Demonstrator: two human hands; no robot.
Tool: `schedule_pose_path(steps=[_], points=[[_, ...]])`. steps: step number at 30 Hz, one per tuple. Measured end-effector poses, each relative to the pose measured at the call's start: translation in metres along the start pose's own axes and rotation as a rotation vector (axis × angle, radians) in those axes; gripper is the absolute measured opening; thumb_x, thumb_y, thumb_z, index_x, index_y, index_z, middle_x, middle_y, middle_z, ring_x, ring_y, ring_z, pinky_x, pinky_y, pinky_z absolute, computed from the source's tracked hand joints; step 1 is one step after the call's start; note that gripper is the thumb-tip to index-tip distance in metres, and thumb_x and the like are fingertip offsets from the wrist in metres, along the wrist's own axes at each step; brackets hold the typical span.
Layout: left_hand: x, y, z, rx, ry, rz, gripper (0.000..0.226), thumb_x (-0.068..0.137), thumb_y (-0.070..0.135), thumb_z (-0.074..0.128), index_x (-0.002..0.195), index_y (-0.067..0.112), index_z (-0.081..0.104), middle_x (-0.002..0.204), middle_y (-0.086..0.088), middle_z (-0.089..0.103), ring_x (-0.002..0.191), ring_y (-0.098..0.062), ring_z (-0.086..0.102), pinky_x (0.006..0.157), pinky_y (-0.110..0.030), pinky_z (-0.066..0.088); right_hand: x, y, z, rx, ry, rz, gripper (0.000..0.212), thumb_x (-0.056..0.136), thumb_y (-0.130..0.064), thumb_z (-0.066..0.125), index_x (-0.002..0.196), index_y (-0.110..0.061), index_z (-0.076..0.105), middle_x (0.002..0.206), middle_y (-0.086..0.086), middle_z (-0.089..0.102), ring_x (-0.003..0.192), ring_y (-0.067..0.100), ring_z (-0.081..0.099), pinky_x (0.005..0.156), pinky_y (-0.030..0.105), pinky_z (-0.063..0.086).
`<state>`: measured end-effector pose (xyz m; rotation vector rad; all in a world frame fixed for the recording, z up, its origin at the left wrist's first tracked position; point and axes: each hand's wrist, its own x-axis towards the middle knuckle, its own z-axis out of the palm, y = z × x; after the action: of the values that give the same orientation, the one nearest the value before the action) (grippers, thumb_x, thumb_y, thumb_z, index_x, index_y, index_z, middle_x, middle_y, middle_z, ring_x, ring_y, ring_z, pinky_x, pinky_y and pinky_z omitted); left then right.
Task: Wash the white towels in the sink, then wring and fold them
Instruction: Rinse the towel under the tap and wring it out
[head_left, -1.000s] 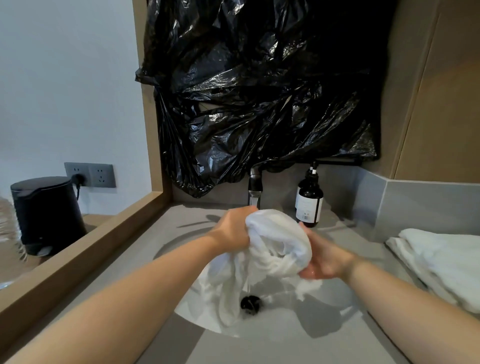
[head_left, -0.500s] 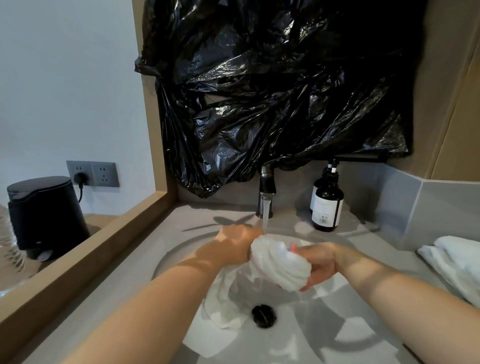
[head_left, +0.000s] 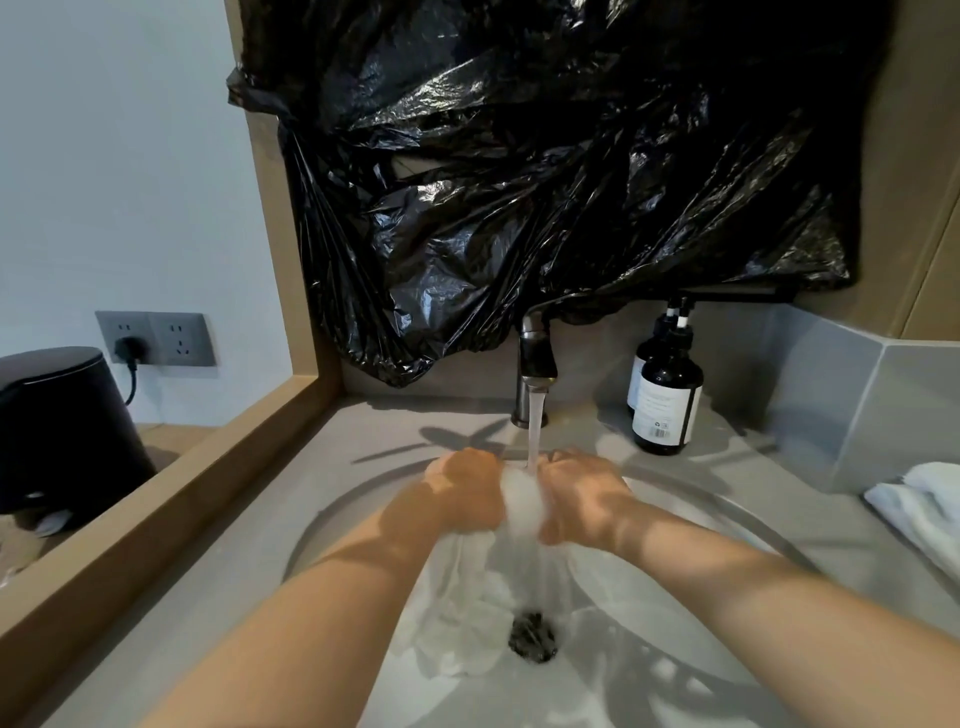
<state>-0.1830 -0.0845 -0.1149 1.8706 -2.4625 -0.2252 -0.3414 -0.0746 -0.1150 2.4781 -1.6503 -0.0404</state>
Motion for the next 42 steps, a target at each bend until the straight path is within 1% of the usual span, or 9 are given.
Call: schedule_pose_path(steps=[11, 16, 19, 23, 26, 32, 36, 38, 42], points=[[-0.011, -0.004, -0.002, -0.302, -0.362, -0.152, 0.058, 0.080, 0.031, 0.072, 0.133, 0.019, 0.053, 0.125, -0.004, 0.059, 0.113, -0.025, 0.057, 0.103, -0.042, 0.046, 0.000, 0.000, 0.005, -0.139, 0.045, -0.172, 0.045, 0.082, -0.031, 0.066, 0.120, -0.020, 0.046, 0.121, 0.004, 0.053, 0.118, 0.023, 0.043, 0.068, 0.032, 0.037], [-0.007, 0.001, 0.007, -0.384, -0.281, -0.085, 0.042, 0.076, 0.036, 0.077, 0.113, 0.023, 0.060, 0.106, -0.004, 0.068, 0.098, -0.024, 0.066, 0.089, -0.037, 0.055, 0.002, 0.011, 0.000, -0.146, 0.070, -0.113, 0.050, 0.079, -0.031, 0.070, 0.123, -0.021, 0.047, 0.121, 0.004, 0.051, 0.119, 0.024, 0.040, 0.073, 0.035, 0.040], [-0.005, 0.002, 0.008, -0.357, -0.167, -0.031, 0.033, 0.077, 0.031, 0.078, 0.102, 0.022, 0.059, 0.085, 0.001, 0.064, 0.071, -0.015, 0.062, 0.060, -0.023, 0.049, 0.004, 0.012, -0.002, -0.086, 0.097, -0.081, 0.056, 0.073, -0.038, 0.074, 0.120, -0.019, 0.049, 0.118, 0.005, 0.050, 0.117, 0.025, 0.041, 0.084, 0.036, 0.043], [-0.006, -0.009, 0.007, -0.205, -0.007, 0.046, 0.041, 0.080, 0.026, 0.076, 0.117, 0.015, 0.063, 0.109, -0.004, 0.067, 0.099, -0.023, 0.065, 0.086, -0.032, 0.053, -0.005, 0.033, -0.017, 0.584, -0.096, 0.029, 0.057, 0.075, -0.066, 0.066, 0.112, -0.023, 0.060, 0.101, -0.002, 0.056, 0.098, 0.018, 0.054, 0.083, 0.029, 0.044], [-0.006, -0.009, 0.008, -0.169, 0.106, 0.122, 0.038, 0.083, 0.025, 0.073, 0.118, 0.017, 0.063, 0.115, -0.003, 0.066, 0.108, -0.023, 0.062, 0.094, -0.034, 0.048, -0.008, 0.051, -0.006, 1.293, -0.192, 0.240, 0.078, 0.073, -0.077, 0.044, 0.101, -0.009, 0.069, 0.090, 0.014, 0.059, 0.076, 0.021, 0.053, 0.073, 0.034, 0.045], [-0.003, 0.007, 0.005, 0.022, 0.232, 0.154, 0.021, 0.084, 0.032, 0.065, 0.103, 0.024, 0.062, 0.097, 0.004, 0.068, 0.093, -0.023, 0.066, 0.074, -0.027, 0.048, -0.001, 0.048, 0.024, 1.776, -0.808, 0.218, 0.098, 0.077, -0.083, 0.031, 0.135, -0.007, 0.054, 0.131, 0.022, 0.058, 0.115, 0.040, 0.059, 0.087, 0.046, 0.051], [-0.002, 0.001, 0.002, 0.102, 0.244, 0.120, 0.024, 0.085, 0.032, 0.061, 0.109, 0.026, 0.058, 0.099, 0.006, 0.066, 0.094, -0.022, 0.065, 0.071, -0.028, 0.045, -0.004, 0.052, 0.024, 1.676, -0.978, -0.153, 0.106, 0.055, -0.073, 0.073, 0.134, -0.009, 0.044, 0.122, 0.014, 0.064, 0.107, 0.027, 0.065, 0.084, 0.040, 0.056], [-0.001, 0.001, 0.000, 0.156, 0.235, 0.146, 0.024, 0.088, 0.029, 0.059, 0.111, 0.024, 0.057, 0.105, 0.004, 0.066, 0.098, -0.022, 0.065, 0.075, -0.031, 0.048, -0.007, 0.049, 0.016, 1.574, -0.977, -0.142, 0.101, 0.047, -0.057, 0.090, 0.124, -0.010, 0.044, 0.101, 0.005, 0.072, 0.088, 0.018, 0.070, 0.072, 0.031, 0.058], [0.002, -0.001, 0.001, 0.283, 0.118, 0.178, 0.019, 0.091, 0.028, 0.052, 0.107, 0.026, 0.061, 0.104, 0.003, 0.068, 0.097, -0.024, 0.066, 0.079, -0.037, 0.055, -0.017, 0.025, -0.008, 0.814, -0.530, -0.021, 0.086, 0.070, -0.027, 0.084, 0.140, -0.024, 0.034, 0.117, -0.002, 0.057, 0.098, 0.015, 0.059, 0.076, 0.029, 0.056]])
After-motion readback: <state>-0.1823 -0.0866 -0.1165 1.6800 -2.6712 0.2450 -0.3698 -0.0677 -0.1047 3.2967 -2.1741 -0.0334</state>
